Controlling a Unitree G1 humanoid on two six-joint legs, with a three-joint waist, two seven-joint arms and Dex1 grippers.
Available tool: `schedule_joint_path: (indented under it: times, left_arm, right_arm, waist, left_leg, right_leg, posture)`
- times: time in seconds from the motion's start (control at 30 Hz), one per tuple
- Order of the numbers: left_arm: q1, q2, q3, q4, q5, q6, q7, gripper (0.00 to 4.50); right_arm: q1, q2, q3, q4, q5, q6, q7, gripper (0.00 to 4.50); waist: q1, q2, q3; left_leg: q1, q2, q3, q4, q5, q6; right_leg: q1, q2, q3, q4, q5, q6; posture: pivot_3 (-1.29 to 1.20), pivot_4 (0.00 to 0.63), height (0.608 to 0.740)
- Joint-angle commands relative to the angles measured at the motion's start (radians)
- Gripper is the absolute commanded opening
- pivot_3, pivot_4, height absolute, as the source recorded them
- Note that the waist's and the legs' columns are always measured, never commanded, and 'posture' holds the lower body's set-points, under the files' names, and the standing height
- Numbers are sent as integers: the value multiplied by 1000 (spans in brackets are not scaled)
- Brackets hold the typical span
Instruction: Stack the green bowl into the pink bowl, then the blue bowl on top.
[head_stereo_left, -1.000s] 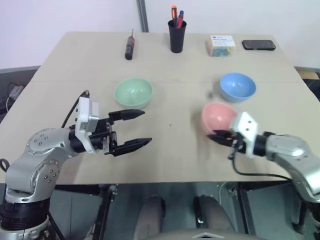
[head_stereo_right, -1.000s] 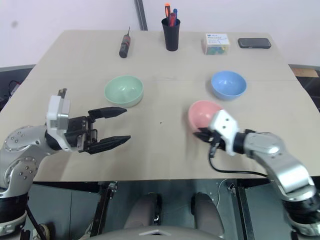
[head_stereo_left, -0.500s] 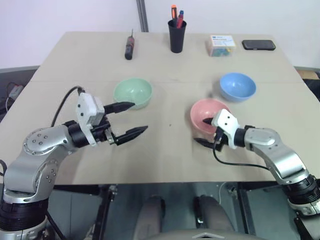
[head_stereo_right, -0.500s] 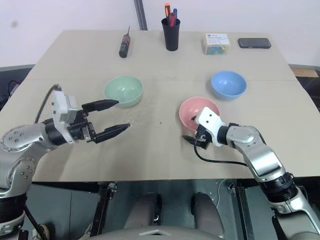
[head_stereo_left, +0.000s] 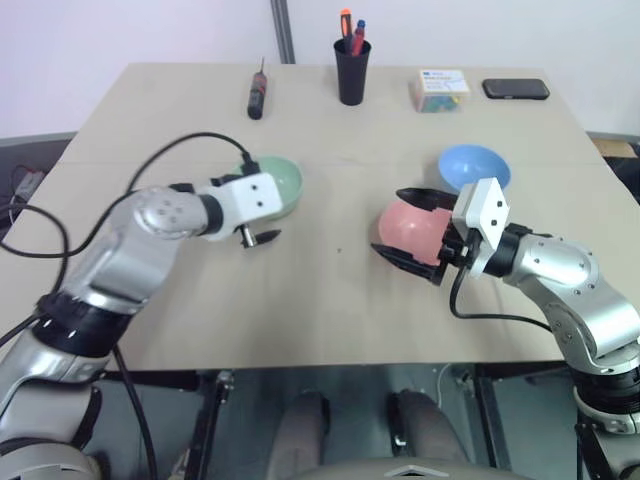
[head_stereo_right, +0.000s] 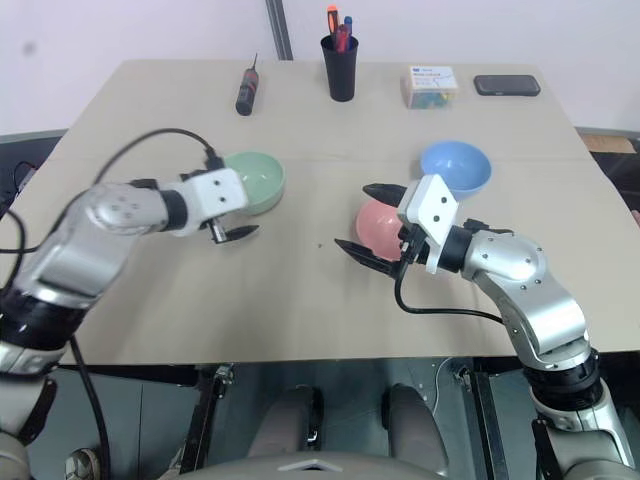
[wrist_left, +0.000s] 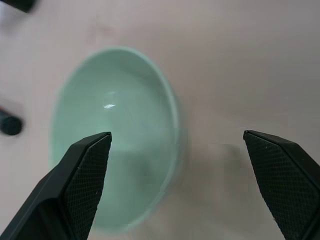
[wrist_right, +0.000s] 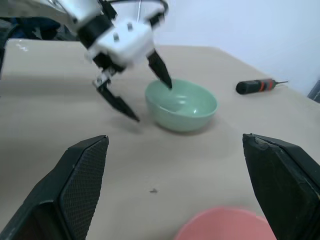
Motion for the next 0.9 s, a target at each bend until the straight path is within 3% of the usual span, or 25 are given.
schedule_joint_path:
  times: [0.03, 0.13, 0.27, 0.3, 0.6, 0.73, 0.9]
  left_arm:
    - [-88, -40, -44, 101, 86, -91, -46, 3597]
    - [-124, -74, -50, 171, 119, -135, -70, 2191]
    - [-146, -101, -29, 201, 124, -163, -118, 292]
    - [-148, -105, -23, 198, 120, -163, -132, 66]
    - [-188, -149, 66, 40, -56, -180, -305, 66]
    - [-284, -257, 36, 52, -108, -260, -366, 66]
    - [-388, -420, -25, 223, -85, -438, -388, 66]
  right_arm:
    - [-11, 10, -1, -32, -13, -25, -27, 4500]
    - [2, 9, -8, -52, -14, -21, -39, 4500]
    - [29, 3, -27, -77, -14, -21, -59, 4500]
    - [34, 2, -31, -80, -15, -21, -64, 4500]
    - [164, -32, -154, -143, 10, -24, -101, 4500]
    - [309, -48, -265, -213, 17, -20, -128, 4500]
    - [430, -52, -327, -280, -18, -13, -182, 4500]
  waist:
    - [2, 0, 0]
    - [2, 0, 0]
    - [2, 0, 0]
    - [2, 0, 0]
    - [8, 0, 0]
    - [20, 0, 0]
    - [24, 0, 0]
  left_leg:
    - [-3, 0, 0, 0, 0, 0]
    - [-13, 0, -2, 6, 1, -1]
    - [-14, 0, -2, 8, 0, 0]
    - [-14, 0, -2, 9, 0, 0]
    - [-13, 0, -4, 14, 0, 0]
    - [-14, -1, -4, 15, 0, 0]
    - [-11, -1, -4, 15, 0, 0]
  right_leg:
    - [-2, 0, 0, 0, 0, 0]
    - [-11, 0, -2, 3, 0, 0]
    - [-11, -1, -2, 5, 0, 0]
    - [-11, -1, -2, 6, 0, 0]
    - [-10, -1, -2, 12, 0, 0]
    - [-9, -2, -3, 11, 0, 0]
    - [-8, -1, -2, 12, 0, 0]
  posture:
    - [0, 150, 740]
    - [0, 150, 740]
    - [0, 150, 740]
    - [0, 150, 740]
    - [0, 150, 740]
    - [0, 150, 740]
    - [0, 150, 740]
